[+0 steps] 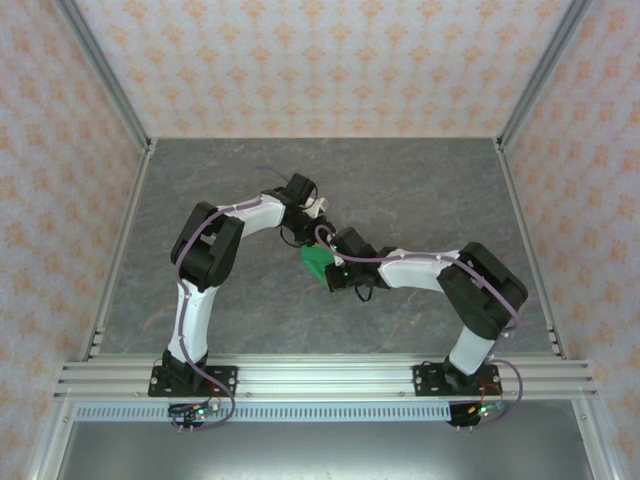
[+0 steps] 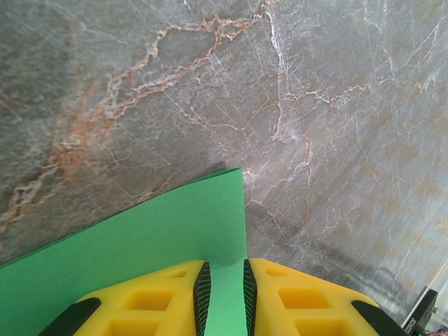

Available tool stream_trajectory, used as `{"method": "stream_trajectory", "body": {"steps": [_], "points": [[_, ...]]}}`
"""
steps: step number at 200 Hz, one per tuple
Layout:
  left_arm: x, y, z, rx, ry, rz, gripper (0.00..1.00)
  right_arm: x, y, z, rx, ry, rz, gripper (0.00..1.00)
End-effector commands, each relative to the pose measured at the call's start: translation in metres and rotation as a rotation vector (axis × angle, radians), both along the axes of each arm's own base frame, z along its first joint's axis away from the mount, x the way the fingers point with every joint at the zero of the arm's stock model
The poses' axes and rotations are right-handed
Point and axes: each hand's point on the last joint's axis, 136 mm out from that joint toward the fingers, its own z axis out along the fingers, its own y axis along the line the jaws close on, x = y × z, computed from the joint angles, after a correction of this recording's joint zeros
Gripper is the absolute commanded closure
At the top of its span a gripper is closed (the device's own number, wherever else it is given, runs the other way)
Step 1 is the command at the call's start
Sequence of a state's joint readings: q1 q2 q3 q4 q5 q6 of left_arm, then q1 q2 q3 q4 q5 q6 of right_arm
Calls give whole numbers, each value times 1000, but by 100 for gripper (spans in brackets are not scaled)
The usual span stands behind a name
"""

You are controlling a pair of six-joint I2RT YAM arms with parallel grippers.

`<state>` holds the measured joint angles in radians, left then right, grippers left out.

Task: Fold a paper plane with a square sheet of paper (fold left side to right side)
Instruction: Third fold the triangle at the center of the table.

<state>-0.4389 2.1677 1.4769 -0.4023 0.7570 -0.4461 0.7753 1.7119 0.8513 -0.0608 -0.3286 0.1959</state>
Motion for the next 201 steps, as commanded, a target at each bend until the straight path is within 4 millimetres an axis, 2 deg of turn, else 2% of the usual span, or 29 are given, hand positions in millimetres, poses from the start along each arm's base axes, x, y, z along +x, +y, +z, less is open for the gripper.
{"method": "stream_trajectory", "body": {"steps": [1, 63, 201], "points": [[-24, 4, -37, 82, 102, -21, 75, 12, -3, 19, 1, -47, -44, 95], [-25, 4, -38, 82, 103, -21, 75, 14, -2, 25, 8, -56, -40, 95], [-24, 3, -36, 79, 101, -24, 75, 5, -10, -6, -61, 8, -32, 95]]}}
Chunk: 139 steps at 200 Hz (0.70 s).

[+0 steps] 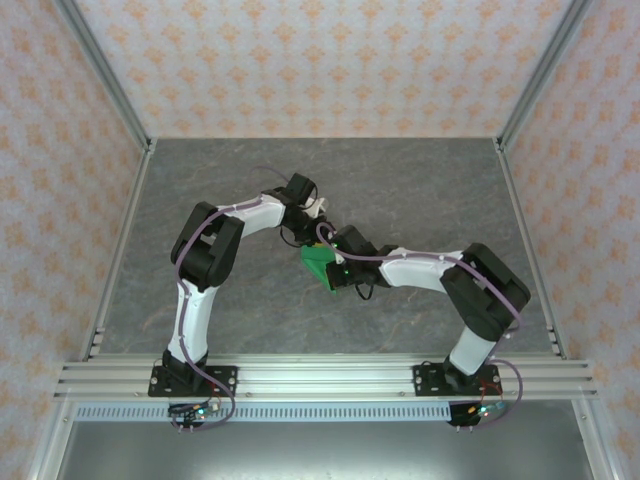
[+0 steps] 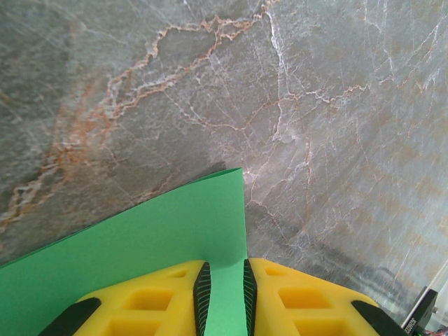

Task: Fold a paper plane with a square sheet of paper (fold left side to right side)
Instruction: Third fold the triangle at the center of the table.

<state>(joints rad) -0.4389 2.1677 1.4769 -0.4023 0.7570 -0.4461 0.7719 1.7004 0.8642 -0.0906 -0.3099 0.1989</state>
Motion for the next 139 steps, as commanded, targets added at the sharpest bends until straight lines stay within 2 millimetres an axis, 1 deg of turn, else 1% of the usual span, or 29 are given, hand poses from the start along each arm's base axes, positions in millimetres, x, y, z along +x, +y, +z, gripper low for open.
{"method": "stream_trajectory", "body": {"steps": [1, 48, 80, 115, 139], "points": [[-24, 3, -36, 80, 102, -24, 75, 2, -7, -11, -48, 14, -16, 95], [-24, 3, -35, 81, 102, -25, 75, 2, -6, -16, -58, 28, -14, 95], [-24, 3, -32, 80, 101, -27, 75, -2, -11, -21, -93, 43, 0, 95], [-19, 2, -18, 84, 77, -42, 74, -11, -19, -30, -140, 75, 29, 95], [-10, 1, -5, 79, 57, -51, 73, -17, -25, -36, -169, 94, 44, 95]]}}
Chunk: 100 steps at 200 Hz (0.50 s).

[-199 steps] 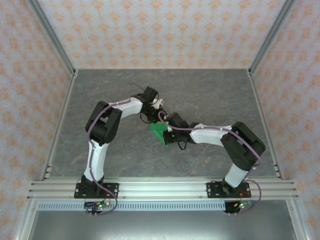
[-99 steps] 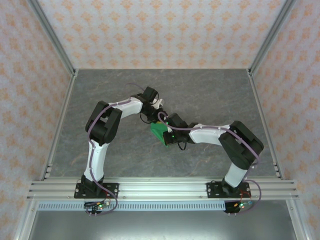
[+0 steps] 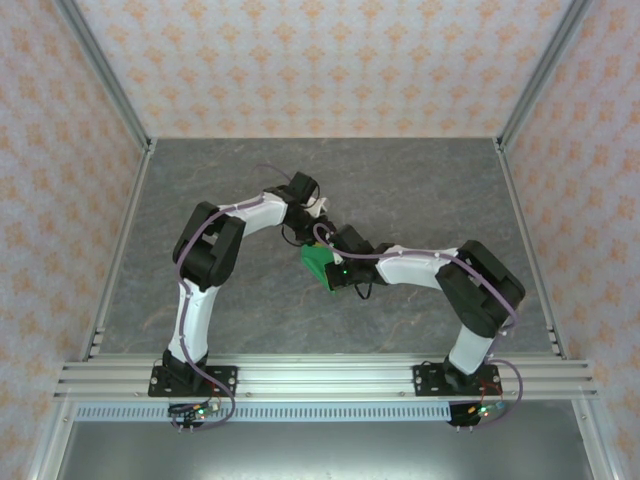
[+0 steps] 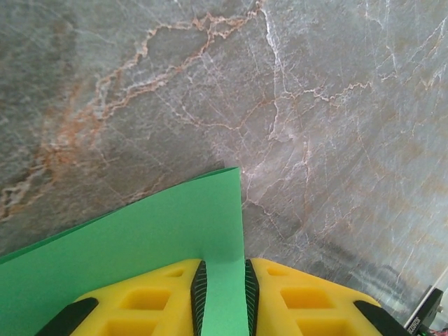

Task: Fold a paper plane with a square sheet of paper (fold left side to right side)
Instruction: Third fold the triangle at the center of the table.

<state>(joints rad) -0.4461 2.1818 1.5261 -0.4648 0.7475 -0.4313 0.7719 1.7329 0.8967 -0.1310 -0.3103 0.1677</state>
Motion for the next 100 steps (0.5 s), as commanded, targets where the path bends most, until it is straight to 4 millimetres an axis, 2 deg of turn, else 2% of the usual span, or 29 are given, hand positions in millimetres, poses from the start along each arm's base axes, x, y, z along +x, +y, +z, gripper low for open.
{"method": "stream_trajectory", "body": {"steps": [1, 74, 100], "points": [[-10, 3, -7, 58, 44, -36, 73, -17, -25, -30, -135, 77, 17, 95], [32, 14, 32, 5, 1, -3, 69, -26, -31, -37, -165, 106, 45, 95], [42, 26, 52, 7, -45, 21, 68, -25, -29, -37, -154, 109, 42, 95]]}}
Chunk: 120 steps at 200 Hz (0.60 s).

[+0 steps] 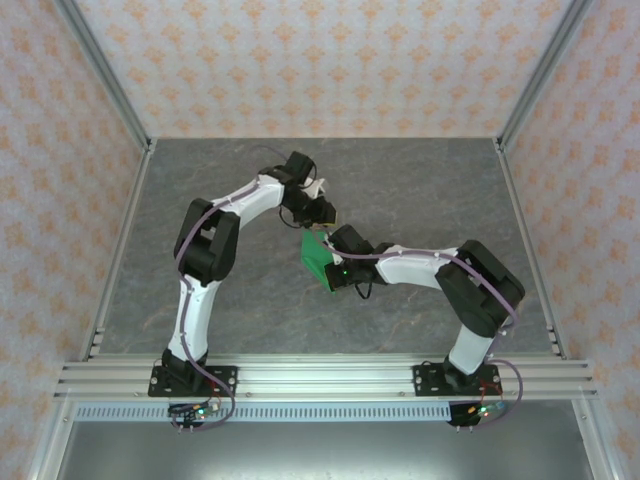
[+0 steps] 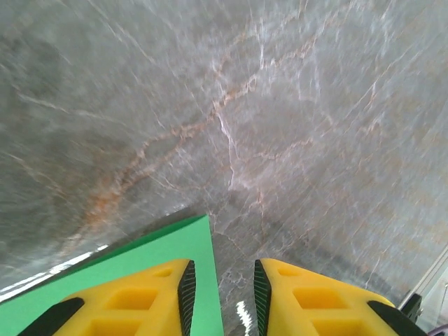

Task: Fold a paper plane with a square sheet of paper (fold left side to right side)
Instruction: Third fold the triangle at the center of the table.

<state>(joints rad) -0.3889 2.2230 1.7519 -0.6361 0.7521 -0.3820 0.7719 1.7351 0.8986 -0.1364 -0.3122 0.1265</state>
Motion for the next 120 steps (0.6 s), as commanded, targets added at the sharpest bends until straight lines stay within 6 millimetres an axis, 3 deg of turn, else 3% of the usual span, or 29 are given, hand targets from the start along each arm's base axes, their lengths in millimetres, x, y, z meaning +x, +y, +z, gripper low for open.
{"method": "stream_trajectory", "body": {"steps": [1, 27, 58, 92, 120], "points": [[2, 15, 13, 14, -5, 6, 68, -25, -29, -36, -142, 119, 4, 95], [-2, 39, 27, 54, -50, 48, 70, -23, -25, -33, -122, 115, 2, 95], [-30, 58, 28, 69, -56, 88, 75, -21, -22, -33, -116, 111, 6, 95], [-64, 60, 23, 0, -25, 127, 80, -22, -21, -35, -116, 113, 8, 95], [-91, 46, 12, -53, 22, 103, 81, -22, -21, -36, -119, 116, 10, 95]]}}
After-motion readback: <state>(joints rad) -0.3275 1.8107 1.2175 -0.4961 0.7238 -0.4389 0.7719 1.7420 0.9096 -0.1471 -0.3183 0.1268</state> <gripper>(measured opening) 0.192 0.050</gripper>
